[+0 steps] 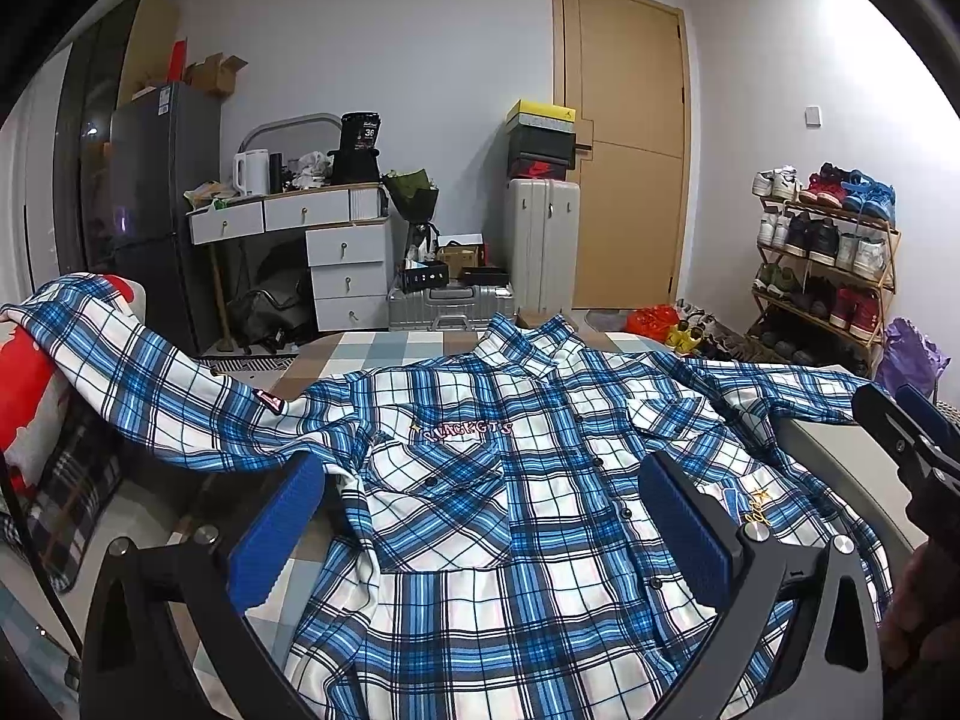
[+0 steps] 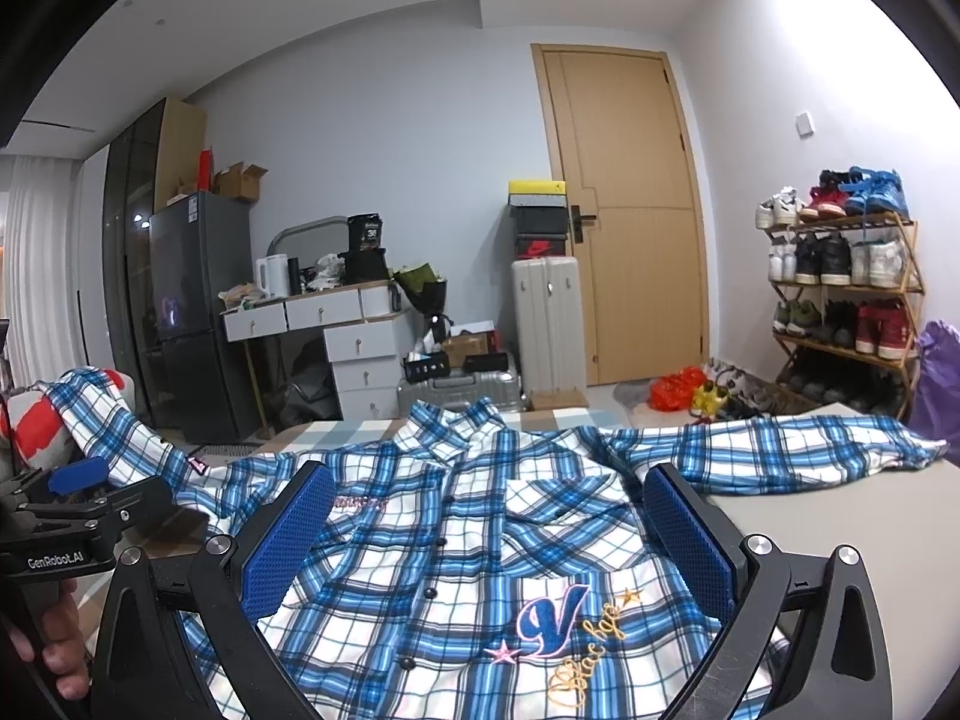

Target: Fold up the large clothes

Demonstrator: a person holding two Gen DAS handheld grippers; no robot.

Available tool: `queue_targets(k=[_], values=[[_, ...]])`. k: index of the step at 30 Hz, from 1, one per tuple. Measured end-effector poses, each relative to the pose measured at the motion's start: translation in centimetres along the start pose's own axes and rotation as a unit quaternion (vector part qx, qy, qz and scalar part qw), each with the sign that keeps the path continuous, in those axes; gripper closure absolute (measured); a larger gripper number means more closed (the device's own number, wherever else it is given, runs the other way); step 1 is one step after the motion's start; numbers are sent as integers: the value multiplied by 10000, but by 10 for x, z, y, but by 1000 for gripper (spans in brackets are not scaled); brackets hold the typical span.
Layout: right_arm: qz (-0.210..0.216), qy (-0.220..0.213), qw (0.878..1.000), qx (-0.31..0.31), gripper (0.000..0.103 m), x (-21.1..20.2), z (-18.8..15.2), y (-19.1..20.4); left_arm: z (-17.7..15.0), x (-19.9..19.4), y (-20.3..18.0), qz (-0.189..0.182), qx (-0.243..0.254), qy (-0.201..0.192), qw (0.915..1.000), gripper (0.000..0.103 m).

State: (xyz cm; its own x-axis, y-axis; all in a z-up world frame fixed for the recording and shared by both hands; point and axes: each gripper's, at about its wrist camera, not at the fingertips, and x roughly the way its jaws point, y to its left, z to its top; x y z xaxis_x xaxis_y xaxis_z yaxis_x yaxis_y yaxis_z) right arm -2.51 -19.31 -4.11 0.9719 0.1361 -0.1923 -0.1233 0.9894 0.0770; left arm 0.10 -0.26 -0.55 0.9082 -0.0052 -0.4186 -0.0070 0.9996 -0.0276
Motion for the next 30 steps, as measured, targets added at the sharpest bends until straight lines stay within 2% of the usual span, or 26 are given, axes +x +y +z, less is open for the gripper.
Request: queue_targets(k=[11, 20, 25, 30], values=[[167, 53, 9997, -148, 0, 0, 0, 5, 1, 2, 0, -62, -9, 106, 9999, 1], [157, 107, 9998, 64, 0, 1, 3, -5, 1, 3, 0, -83, -1, 174, 9998, 1], [-5, 438, 9974, 574, 0, 14, 19, -51, -1, 8, 0, -98, 42, 292, 9995, 1], [-456, 1256, 9857, 1031, 0, 42, 34, -150, -4, 15, -4, -208, 110, 501, 9985, 1]])
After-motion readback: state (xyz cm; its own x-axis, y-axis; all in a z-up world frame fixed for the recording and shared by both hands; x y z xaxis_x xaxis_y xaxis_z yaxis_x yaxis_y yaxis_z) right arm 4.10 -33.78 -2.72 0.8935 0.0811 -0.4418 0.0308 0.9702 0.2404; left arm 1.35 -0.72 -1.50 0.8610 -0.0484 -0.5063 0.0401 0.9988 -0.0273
